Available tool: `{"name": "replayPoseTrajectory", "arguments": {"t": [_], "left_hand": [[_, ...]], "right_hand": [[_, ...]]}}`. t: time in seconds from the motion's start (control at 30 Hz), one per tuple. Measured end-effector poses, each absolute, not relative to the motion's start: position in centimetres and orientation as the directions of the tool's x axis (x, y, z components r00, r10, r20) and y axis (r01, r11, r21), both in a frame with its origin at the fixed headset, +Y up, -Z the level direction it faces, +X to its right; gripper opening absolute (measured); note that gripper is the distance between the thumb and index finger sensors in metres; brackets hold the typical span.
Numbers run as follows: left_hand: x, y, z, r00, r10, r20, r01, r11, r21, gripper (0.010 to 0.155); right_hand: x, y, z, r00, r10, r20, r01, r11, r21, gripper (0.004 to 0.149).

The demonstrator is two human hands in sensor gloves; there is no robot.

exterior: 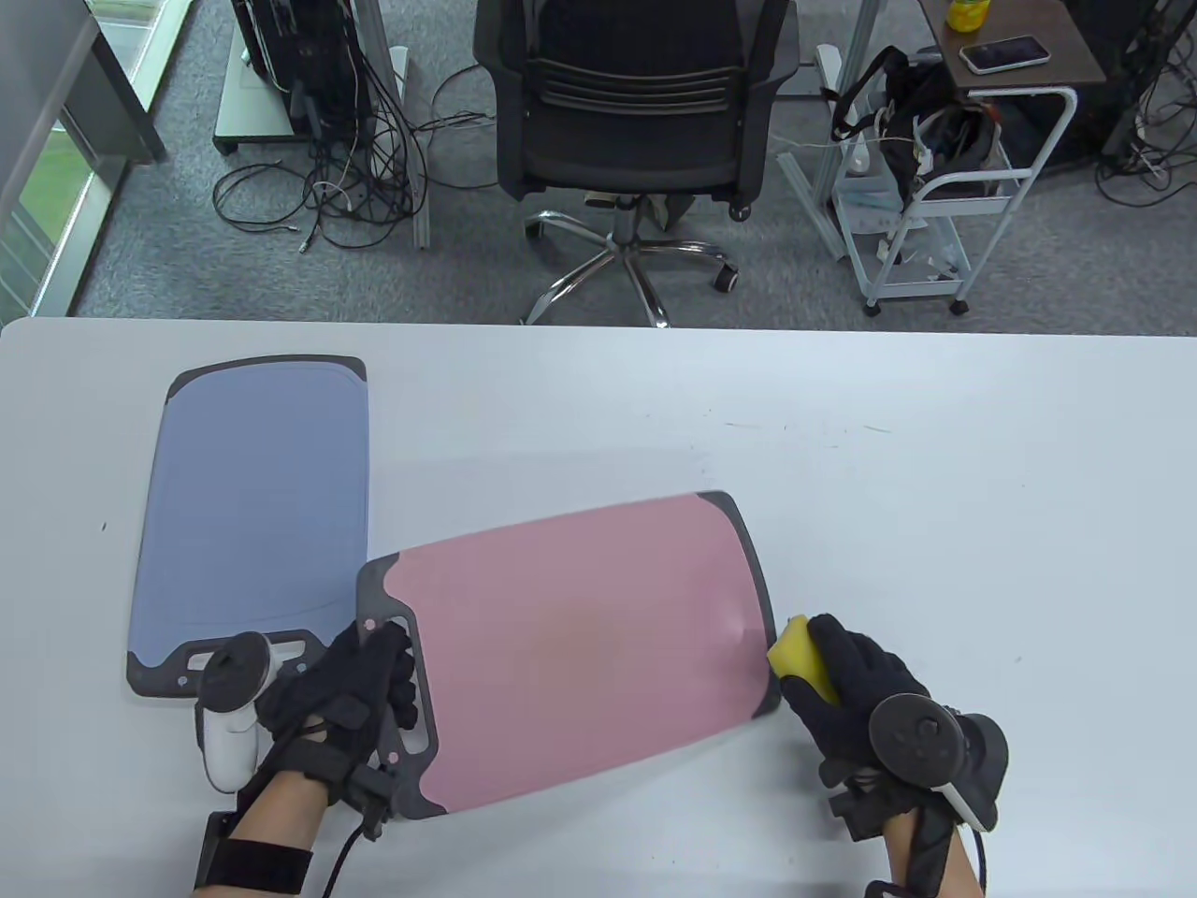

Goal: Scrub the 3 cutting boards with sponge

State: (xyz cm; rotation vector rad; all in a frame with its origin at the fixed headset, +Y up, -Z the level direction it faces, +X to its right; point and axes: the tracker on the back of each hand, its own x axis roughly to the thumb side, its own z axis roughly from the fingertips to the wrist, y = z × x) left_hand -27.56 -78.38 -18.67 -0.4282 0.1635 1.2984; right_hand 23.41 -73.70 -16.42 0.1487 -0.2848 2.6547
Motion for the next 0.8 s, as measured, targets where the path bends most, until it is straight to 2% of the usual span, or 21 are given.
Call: {"name": "replayPoseTrajectory", "arguments": {"t": [0.1,0.2,0.3,0.4,0.5,0.63,0.73,0.8], "left_hand": [[-26.8,-80.2,-20.3,0.359,0.822,-0.442,-0.921,0.235,-0.31,0.049],[-26.4,-81.6,-21.2,0.426,0.77,-0.475,-0.892,0.271,-0.361,0.049],[-26.1,-81.8,-22.1,0.448,0.752,-0.483,-0.881,0.279,-0.383,0.049],[-25.6,-81.5,-22.7,0.531,0.704,-0.471,-0.841,0.369,-0.396,0.05],[-25.5,-81.7,-22.4,0.537,0.708,-0.459,-0.841,0.406,-0.358,0.049],[-25.3,-82.1,-21.2,0.451,0.752,-0.481,-0.887,0.317,-0.337,0.048],[-25.2,-82.3,-20.6,0.436,0.763,-0.476,-0.894,0.306,-0.327,0.048],[-25.3,-82.4,-20.7,0.425,0.771,-0.475,-0.898,0.294,-0.327,0.048]], "right_hand": [[21.4,-73.8,-17.1,-0.889,0.424,0.172,-0.449,-0.88,-0.152,0.072],[18.9,-73.9,-18.1,-0.895,0.411,0.176,-0.434,-0.892,-0.123,0.072],[14.8,-74.1,-19.8,-0.916,0.336,0.219,-0.362,-0.928,-0.089,0.071],[9.8,-74.4,-22.1,-0.941,0.223,0.256,-0.246,-0.967,-0.063,0.07],[4.3,-74.7,-24.2,-0.94,0.181,0.289,-0.198,-0.98,-0.032,0.07],[-2.8,-74.6,-26.1,-0.94,0.086,0.33,-0.103,-0.994,-0.036,0.07],[-6.1,-74.6,-26.5,-0.931,0.053,0.362,-0.075,-0.996,-0.047,0.067],[-6.8,-74.9,-26.7,-0.928,-0.004,0.373,0.001,-1.0,-0.01,0.065]]}}
